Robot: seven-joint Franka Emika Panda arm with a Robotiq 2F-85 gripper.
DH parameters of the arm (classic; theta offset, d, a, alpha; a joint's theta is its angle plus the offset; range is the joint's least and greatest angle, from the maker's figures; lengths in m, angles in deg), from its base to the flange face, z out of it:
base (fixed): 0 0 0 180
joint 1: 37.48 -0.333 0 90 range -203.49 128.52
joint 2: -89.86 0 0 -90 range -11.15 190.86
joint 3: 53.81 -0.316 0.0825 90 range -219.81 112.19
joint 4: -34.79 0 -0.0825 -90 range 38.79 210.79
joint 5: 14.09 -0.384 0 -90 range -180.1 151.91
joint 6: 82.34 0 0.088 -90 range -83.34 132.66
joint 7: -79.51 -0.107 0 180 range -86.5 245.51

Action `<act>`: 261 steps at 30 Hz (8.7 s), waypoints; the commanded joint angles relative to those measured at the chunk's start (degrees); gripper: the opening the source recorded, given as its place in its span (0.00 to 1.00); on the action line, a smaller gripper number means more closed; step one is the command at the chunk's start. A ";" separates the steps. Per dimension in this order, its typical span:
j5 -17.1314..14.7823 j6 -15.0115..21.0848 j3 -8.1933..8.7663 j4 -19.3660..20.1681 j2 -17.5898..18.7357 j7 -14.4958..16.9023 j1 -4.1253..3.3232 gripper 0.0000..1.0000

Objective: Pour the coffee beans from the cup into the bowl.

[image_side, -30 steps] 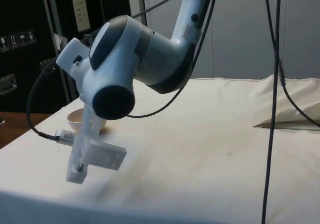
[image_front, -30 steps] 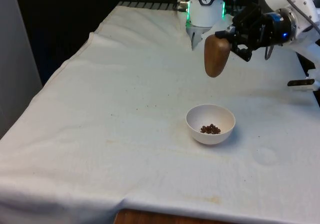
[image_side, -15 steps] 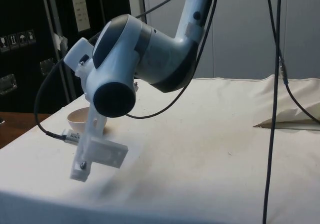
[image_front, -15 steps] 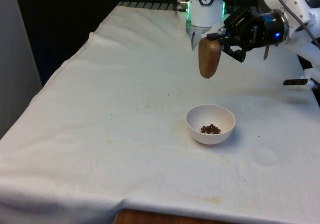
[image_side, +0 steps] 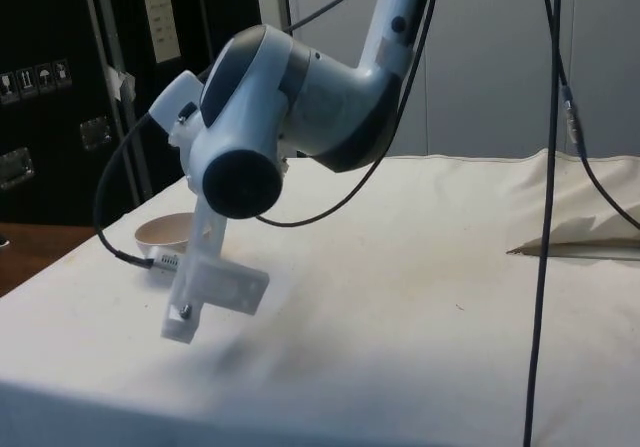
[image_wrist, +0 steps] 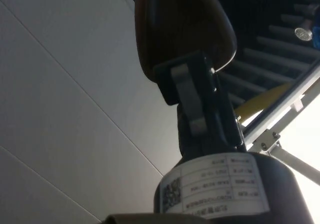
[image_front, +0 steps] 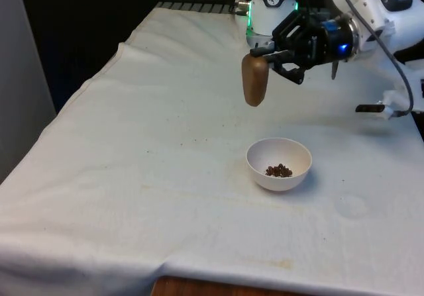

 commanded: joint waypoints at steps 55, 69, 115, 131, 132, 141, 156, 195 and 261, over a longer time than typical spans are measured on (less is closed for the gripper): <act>-1.55 18.16 8.94 10.26 -10.77 -14.21 4.41 0.00; -1.55 22.80 12.55 11.63 -12.20 -16.21 4.41 0.00; -11.06 23.78 15.58 12.32 -13.81 -17.70 3.90 0.00; -17.59 22.98 15.47 11.23 -13.87 -17.76 3.95 0.00; -17.88 22.98 15.47 11.17 -13.87 -17.82 3.95 0.00; -20.00 22.80 15.58 10.71 -13.81 -17.76 3.84 0.00; -26.30 22.98 15.64 9.57 -13.98 -17.76 4.01 0.00; -40.11 23.95 16.21 7.39 -13.92 -17.88 4.18 0.00; -62.74 34.66 19.54 6.70 -13.12 -16.96 4.64 0.00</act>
